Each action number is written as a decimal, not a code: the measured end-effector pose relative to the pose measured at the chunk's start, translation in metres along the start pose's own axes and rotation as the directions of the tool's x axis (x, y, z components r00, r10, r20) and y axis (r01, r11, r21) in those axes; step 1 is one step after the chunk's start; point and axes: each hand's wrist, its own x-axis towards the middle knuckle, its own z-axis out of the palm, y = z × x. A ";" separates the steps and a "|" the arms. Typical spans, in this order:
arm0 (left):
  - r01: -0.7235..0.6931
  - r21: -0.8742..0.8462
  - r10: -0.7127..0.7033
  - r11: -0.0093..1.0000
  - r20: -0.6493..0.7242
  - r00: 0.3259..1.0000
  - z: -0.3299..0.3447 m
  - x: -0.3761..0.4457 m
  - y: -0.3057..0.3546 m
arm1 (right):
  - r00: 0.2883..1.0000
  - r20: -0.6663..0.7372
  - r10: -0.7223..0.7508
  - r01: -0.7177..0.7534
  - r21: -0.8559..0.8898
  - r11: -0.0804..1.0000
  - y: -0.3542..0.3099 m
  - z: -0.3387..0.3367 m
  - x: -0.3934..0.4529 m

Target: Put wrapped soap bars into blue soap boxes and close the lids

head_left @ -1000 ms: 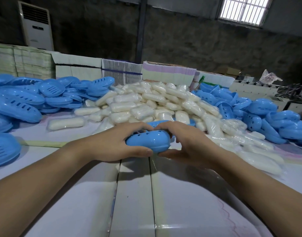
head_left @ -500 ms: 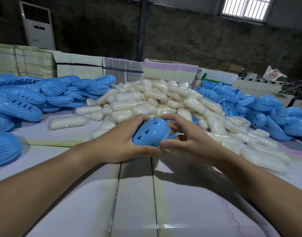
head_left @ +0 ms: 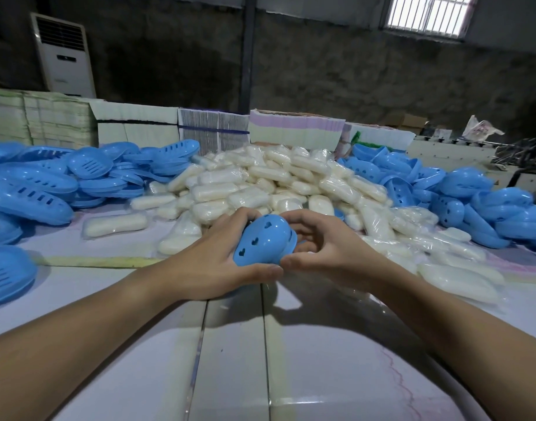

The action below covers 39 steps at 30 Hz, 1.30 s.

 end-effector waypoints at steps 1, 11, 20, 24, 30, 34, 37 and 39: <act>0.000 0.006 0.000 1.000 -0.001 1.000 0.000 0.000 0.000 | 1.000 -0.004 -0.002 0.002 0.010 1.000 0.000 0.000 0.000; -0.097 0.191 0.093 0.977 0.028 0.995 -0.003 -0.001 0.007 | 1.000 0.014 0.000 -0.001 0.090 0.996 0.003 0.000 0.001; -0.088 0.256 0.085 0.963 0.023 0.996 0.002 0.001 0.010 | 0.993 0.110 -0.051 0.055 -0.033 0.998 -0.002 -0.006 -0.001; -0.078 0.324 0.064 0.943 0.054 0.997 -0.007 0.001 0.001 | 0.996 0.084 -0.030 0.034 -0.053 0.998 0.000 -0.008 0.000; -0.054 0.474 0.131 0.879 -0.132 0.982 -0.012 -0.002 -0.001 | 1.000 0.012 0.023 -0.023 0.054 0.998 0.006 -0.011 0.004; -0.046 0.680 0.260 0.731 -0.215 0.941 -0.010 0.000 0.002 | 0.999 0.005 0.054 -0.054 0.055 0.997 0.009 -0.014 0.007; -0.066 0.753 0.294 0.655 -0.174 0.940 -0.011 -0.002 0.003 | 0.995 -0.016 0.095 -0.095 -0.009 0.995 0.010 -0.013 0.008; -0.120 0.788 0.365 0.604 -0.139 0.921 -0.009 -0.001 0.005 | 0.991 -0.035 0.128 -0.129 -0.037 0.991 0.008 -0.013 0.009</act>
